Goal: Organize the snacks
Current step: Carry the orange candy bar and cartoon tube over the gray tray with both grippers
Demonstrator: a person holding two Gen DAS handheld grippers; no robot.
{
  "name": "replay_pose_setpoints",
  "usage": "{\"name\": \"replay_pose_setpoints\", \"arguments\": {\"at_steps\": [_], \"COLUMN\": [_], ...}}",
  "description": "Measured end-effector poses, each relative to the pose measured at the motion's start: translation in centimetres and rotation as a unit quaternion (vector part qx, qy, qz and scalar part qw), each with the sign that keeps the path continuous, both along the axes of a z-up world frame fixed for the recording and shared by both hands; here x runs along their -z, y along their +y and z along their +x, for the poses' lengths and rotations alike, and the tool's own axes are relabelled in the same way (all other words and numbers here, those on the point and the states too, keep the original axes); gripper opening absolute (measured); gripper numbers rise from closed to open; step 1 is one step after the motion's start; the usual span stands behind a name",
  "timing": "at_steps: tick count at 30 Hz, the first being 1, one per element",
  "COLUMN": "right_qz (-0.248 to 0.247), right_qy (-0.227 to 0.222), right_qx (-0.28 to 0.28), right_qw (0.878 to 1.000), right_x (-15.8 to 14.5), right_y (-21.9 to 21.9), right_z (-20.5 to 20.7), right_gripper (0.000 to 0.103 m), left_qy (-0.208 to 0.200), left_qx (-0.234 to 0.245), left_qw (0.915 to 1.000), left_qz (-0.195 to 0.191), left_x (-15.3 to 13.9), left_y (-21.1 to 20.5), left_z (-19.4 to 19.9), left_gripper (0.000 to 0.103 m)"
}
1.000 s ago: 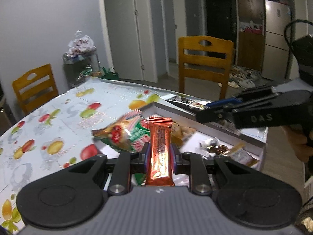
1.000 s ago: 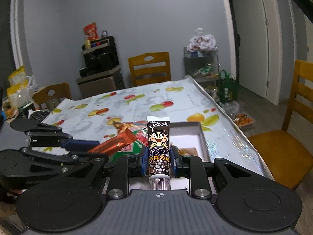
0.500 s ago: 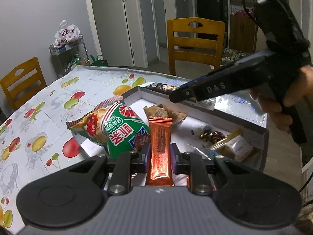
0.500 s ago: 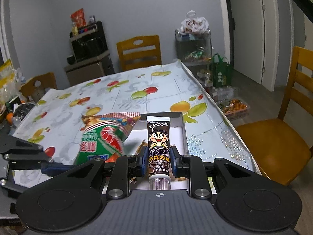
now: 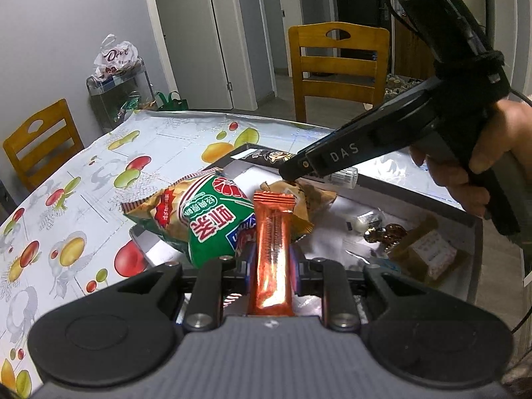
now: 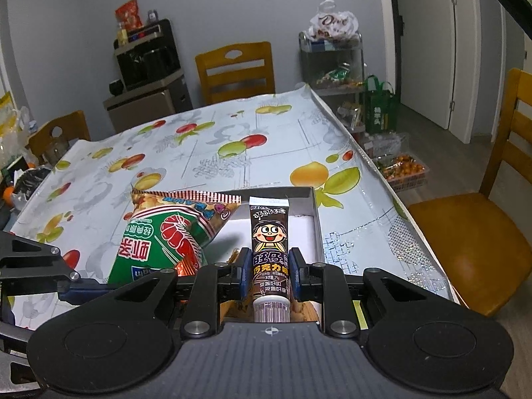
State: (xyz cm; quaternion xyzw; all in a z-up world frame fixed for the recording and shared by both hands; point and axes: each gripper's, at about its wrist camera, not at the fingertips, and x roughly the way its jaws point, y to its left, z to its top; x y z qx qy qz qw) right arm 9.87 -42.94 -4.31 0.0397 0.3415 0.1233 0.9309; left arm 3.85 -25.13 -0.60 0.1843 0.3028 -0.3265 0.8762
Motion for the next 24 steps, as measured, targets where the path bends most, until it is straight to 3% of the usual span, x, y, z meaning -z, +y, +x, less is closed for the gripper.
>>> {"name": "replay_pose_setpoints", "arguments": {"at_steps": [16,21,24], "right_qz": [0.013,0.024,-0.001], "right_qy": [0.031,0.037,0.031], "right_qx": [0.002,-0.002,-0.008], "right_qw": [0.999,0.999,1.000], "right_x": [0.6,0.6,0.6], "right_y": [0.0,0.1,0.4], "right_z": [3.7,4.5,4.2], "right_gripper": [0.025,0.025,0.025], "left_qy": [-0.018,0.007,0.013], "left_qx": [-0.031,-0.004,0.013], "left_qw": [0.9993,1.0000,0.9998], "left_qz": [0.002,-0.005,0.002], "left_x": [0.4,0.9,1.3], "left_y": [0.0,-0.6,-0.8], "left_z": [3.5,3.3,2.8], "left_gripper": [0.018,0.018,0.018]}}
